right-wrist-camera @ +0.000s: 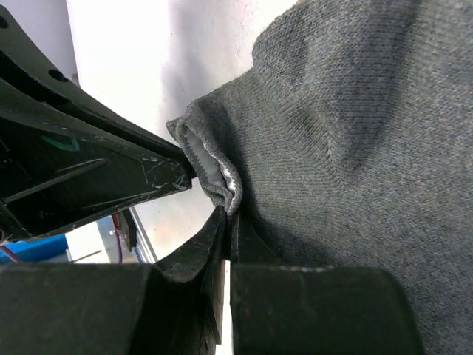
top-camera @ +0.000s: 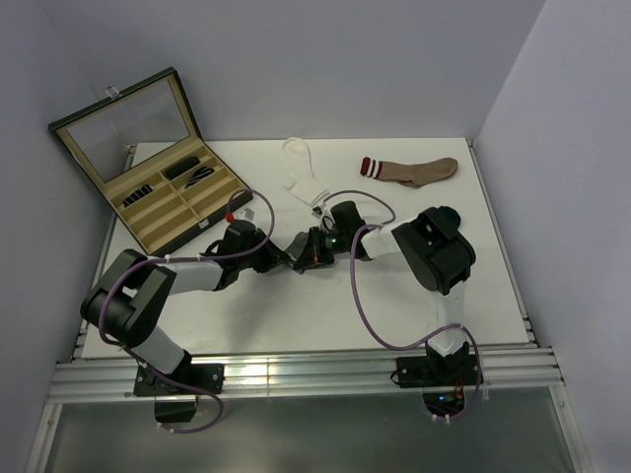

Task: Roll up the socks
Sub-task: Roll the sock at the center of the board.

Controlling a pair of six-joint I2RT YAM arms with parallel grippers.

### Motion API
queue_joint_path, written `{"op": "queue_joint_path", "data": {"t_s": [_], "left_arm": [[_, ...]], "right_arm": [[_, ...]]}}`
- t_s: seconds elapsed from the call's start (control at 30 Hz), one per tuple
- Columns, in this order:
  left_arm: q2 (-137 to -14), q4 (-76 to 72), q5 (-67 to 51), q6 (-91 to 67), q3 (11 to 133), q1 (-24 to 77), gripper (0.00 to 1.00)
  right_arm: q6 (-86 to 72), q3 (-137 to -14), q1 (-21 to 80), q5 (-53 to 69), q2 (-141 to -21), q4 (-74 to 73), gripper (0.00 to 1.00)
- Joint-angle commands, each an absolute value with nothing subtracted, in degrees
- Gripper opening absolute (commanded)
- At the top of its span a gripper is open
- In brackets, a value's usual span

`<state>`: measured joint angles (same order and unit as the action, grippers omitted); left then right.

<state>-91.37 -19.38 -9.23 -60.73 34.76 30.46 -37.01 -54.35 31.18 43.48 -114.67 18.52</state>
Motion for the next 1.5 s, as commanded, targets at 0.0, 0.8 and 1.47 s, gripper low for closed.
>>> {"op": "queue_joint_path", "data": {"t_s": [0.0,0.8,1.47], "left_arm": [[-92.28,-23.73,-10.11,-60.82,34.37,30.32,0.13],[-97.29,-23.65,-7.47,-62.32,34.36,29.97,0.11],[-97.74,-20.66,-8.09,-60.12,36.83,30.06,0.08]], "right_arm": [[-36.48,-56.25,30.67,42.98,-115.93,17.49,0.0],[-32.96,-55.99,30.76,38.86,-112.33,13.28,0.25],[-25.05,-56.69,35.07,19.51,-98.78,3.33,0.26]]}}
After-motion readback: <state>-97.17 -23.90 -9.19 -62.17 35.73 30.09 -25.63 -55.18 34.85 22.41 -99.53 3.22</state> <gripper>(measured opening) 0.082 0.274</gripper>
